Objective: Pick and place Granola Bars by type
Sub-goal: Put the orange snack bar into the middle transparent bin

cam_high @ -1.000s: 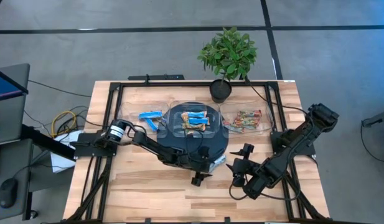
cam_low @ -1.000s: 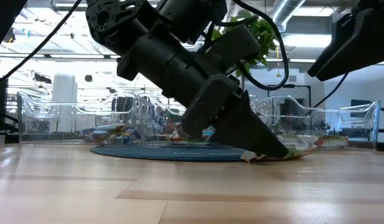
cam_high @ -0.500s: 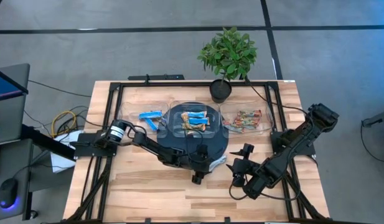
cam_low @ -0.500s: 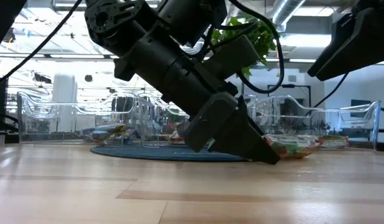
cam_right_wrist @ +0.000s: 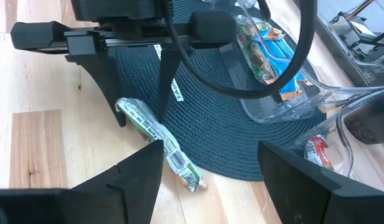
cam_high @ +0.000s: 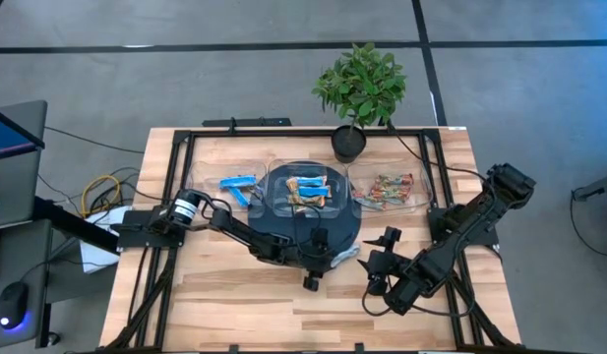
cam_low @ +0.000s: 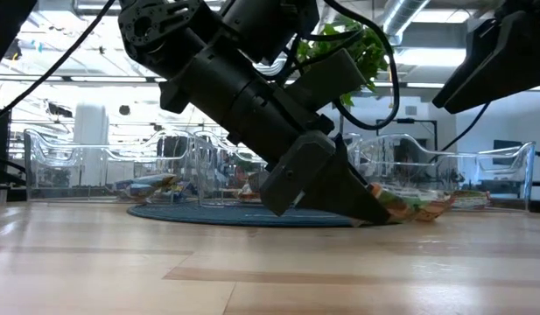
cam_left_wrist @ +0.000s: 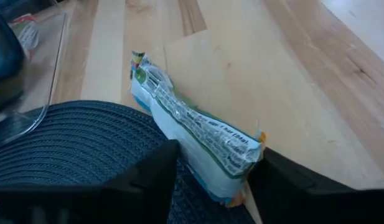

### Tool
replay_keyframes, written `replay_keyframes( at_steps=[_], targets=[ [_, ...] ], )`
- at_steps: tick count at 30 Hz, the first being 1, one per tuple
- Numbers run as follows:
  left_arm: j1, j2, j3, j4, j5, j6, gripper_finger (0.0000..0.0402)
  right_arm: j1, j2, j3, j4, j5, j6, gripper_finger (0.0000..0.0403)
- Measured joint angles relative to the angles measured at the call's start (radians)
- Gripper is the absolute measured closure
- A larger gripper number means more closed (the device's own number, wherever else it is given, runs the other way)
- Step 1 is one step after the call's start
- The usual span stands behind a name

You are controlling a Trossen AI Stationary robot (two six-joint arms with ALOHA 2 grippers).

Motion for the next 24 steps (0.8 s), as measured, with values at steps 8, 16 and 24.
replay_keyframes(
  at_steps=[8, 16, 24],
  targets=[
    [0.000, 0.000, 0.000, -0.002, 0.000, 0.000, 0.0283, 0.000, 0.000, 0.000, 0.000, 0.000, 0.000, 0.0148],
    [0.000, 0.000, 0.000, 0.000, -0.001, 0.002, 0.0309, 0.000, 0.000, 0.000, 0.000, 0.000, 0.000, 0.0148],
    [0.000, 0.000, 0.000, 0.020, -0.056, 0.037, 0.0324, 0.000, 0.000, 0.000, 0.000, 0.000, 0.000, 0.0148]
  ],
)
